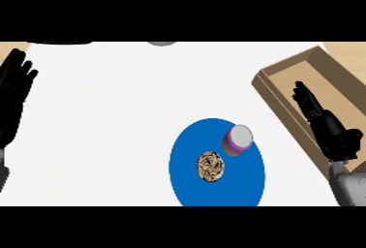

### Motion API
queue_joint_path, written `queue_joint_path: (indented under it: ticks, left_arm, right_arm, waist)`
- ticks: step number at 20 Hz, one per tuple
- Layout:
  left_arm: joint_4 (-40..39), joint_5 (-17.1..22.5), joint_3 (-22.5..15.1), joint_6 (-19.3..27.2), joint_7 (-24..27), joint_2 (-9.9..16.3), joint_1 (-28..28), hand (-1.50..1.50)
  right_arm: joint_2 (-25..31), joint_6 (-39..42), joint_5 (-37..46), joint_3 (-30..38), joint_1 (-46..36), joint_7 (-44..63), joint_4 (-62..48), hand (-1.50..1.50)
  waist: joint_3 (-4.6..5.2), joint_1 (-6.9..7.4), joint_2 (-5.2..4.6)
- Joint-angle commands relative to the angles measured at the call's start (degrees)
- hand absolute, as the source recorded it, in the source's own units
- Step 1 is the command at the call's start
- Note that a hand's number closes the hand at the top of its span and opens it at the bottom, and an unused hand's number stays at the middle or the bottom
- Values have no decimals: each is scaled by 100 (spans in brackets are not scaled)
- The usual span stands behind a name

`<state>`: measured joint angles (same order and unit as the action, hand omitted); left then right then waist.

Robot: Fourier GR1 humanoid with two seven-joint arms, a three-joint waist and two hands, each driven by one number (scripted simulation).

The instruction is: Pick the cupcake from the plate and place it in the cardboard box

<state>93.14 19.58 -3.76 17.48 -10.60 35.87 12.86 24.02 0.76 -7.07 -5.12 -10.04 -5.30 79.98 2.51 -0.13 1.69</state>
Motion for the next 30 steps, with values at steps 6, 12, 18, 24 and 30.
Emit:
queue_joint_path:
  ticks: [6, 12, 18, 24, 30]
  left_arm:
    - [200, -573, -983, -1084, 940, 70, 126, 0]
    - [-204, -847, -1289, -1289, 1617, -354, -181, 0]
    - [-562, -837, -1159, -1550, 1761, -345, -20, 0]
    - [-524, -1152, -1340, -1293, 1475, -681, 241, 0]
    - [-281, -1069, -1161, -1419, 1328, -569, 122, 0]
  right_arm:
    - [168, 1579, -1201, -23, -1981, -155, 1470, -150]
    - [1114, 2432, 16, -125, -1789, -1525, 657, -150]
    - [1372, 2366, 1437, -749, -1906, -2558, 1164, -150]
    - [1760, 2775, 2441, -1482, -2332, -1730, 1719, -150]
    - [1778, 3446, 2982, -2296, -2239, -594, 3062, -150]
  waist:
    - [-234, 28, -143]
    - [-253, 70, -200]
    - [-249, 45, -180]
    - [-243, 12, -162]
    - [-245, -44, -107]
